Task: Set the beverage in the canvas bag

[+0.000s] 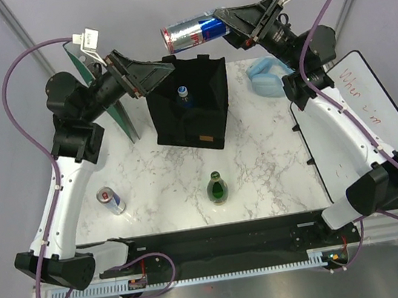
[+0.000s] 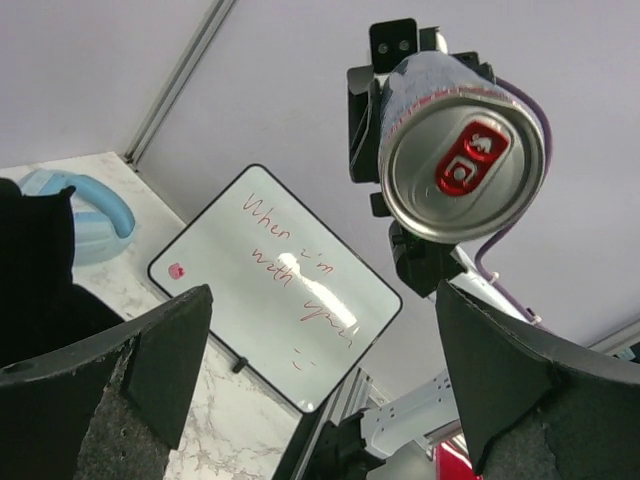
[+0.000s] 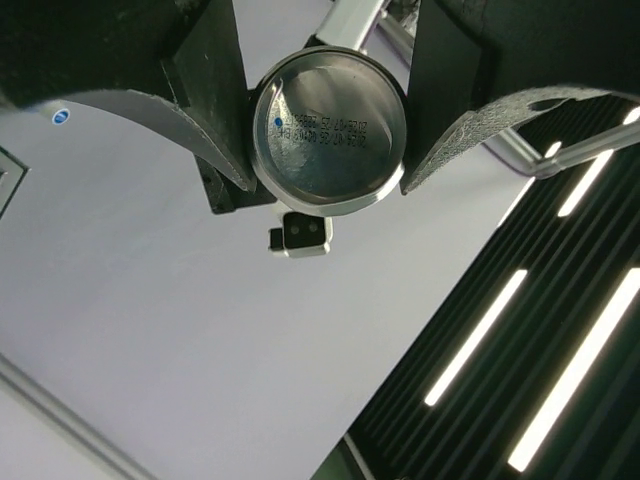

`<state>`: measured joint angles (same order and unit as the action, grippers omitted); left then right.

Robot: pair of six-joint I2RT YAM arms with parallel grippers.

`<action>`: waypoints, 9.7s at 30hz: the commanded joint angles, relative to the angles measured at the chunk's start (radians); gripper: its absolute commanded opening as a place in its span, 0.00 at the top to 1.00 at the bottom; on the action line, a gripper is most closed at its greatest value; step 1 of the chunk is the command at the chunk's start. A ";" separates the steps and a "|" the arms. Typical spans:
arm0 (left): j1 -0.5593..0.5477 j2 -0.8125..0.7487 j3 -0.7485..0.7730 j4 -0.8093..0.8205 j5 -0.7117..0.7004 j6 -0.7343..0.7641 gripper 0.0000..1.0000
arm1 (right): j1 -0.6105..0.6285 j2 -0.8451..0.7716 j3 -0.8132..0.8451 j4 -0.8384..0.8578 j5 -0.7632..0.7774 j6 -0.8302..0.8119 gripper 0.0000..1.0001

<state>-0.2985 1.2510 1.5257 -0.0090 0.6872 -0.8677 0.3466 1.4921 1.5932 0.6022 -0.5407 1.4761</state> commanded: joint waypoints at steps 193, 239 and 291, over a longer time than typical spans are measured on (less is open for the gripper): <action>-0.200 -0.131 0.018 -0.773 -0.702 0.538 0.00 | 0.511 -0.247 -0.241 -1.317 0.535 -1.202 0.16; -0.200 0.027 0.039 -0.695 -0.948 0.515 0.01 | 0.730 -0.055 -0.144 -1.433 0.876 -1.132 1.00; -0.182 0.235 -0.015 -0.568 -0.851 0.533 0.90 | 0.463 0.359 0.536 -1.145 1.061 -1.432 1.00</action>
<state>-0.4816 1.5146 1.5047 -0.6022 -0.1555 -0.3504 0.8280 1.8545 2.1136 -0.7269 0.4473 0.0547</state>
